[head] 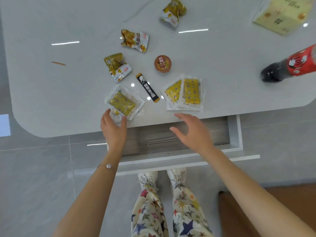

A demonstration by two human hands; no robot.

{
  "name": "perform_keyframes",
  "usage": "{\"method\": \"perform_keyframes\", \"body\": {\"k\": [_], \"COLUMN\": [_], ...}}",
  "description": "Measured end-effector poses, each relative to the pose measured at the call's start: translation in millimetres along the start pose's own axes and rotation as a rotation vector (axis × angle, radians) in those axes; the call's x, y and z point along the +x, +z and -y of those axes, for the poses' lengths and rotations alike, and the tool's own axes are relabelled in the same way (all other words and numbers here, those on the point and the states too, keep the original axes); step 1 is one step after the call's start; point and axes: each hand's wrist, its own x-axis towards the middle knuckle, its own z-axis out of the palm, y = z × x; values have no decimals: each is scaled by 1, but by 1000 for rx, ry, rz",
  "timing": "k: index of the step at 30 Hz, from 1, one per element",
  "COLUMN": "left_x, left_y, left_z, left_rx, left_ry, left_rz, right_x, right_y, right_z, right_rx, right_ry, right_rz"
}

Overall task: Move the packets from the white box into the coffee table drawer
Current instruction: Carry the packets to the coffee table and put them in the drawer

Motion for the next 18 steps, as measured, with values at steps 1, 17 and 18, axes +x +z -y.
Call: {"method": "perform_keyframes", "body": {"k": [1, 17, 18], "left_x": [6, 17, 16], "left_y": [3, 42, 41], "left_z": [-4, -20, -21], "left_rx": [8, 58, 54], "left_ry": [-20, -43, -26], "left_rz": [-13, -64, -51], "right_x": [19, 98, 96], "right_y": [-7, 13, 12], "right_z": [-8, -32, -28], "right_rx": [-4, 30, 50], "right_ry": [2, 344, 338], "right_rz": [-121, -382, -399]}}
